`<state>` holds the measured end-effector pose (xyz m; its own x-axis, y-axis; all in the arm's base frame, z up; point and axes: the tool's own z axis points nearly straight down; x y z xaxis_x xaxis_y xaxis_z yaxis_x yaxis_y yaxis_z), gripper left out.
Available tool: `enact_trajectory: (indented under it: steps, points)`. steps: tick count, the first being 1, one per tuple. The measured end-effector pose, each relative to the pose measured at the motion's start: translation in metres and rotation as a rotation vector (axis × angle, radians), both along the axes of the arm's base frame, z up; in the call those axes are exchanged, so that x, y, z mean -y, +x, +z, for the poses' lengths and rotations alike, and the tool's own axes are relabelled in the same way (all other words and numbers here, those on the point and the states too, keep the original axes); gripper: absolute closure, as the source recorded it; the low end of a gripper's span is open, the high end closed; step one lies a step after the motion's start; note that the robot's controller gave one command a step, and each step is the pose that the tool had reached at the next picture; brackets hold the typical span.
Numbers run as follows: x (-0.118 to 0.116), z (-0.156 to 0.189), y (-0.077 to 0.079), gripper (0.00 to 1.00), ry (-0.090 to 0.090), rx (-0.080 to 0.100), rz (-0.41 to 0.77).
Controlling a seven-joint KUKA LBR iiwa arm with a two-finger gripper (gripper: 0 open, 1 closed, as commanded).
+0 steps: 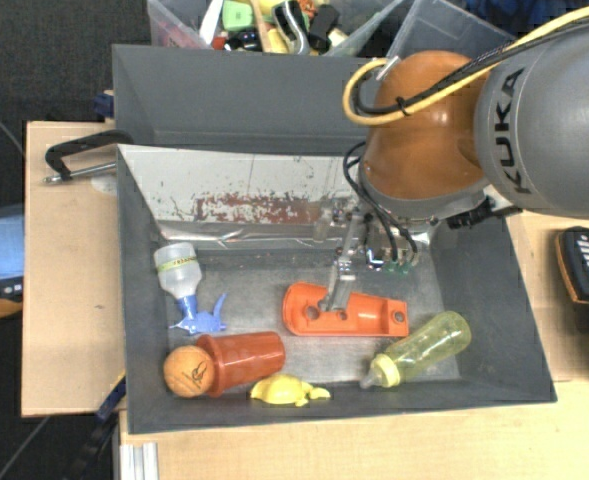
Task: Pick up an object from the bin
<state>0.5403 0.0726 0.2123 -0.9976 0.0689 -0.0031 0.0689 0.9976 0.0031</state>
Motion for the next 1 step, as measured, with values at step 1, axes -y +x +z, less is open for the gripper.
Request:
enact_trajectory:
  steps: [1]
  points:
    - [0.0038,-0.0319,-0.0041,0.0,0.001,0.002,-0.059]
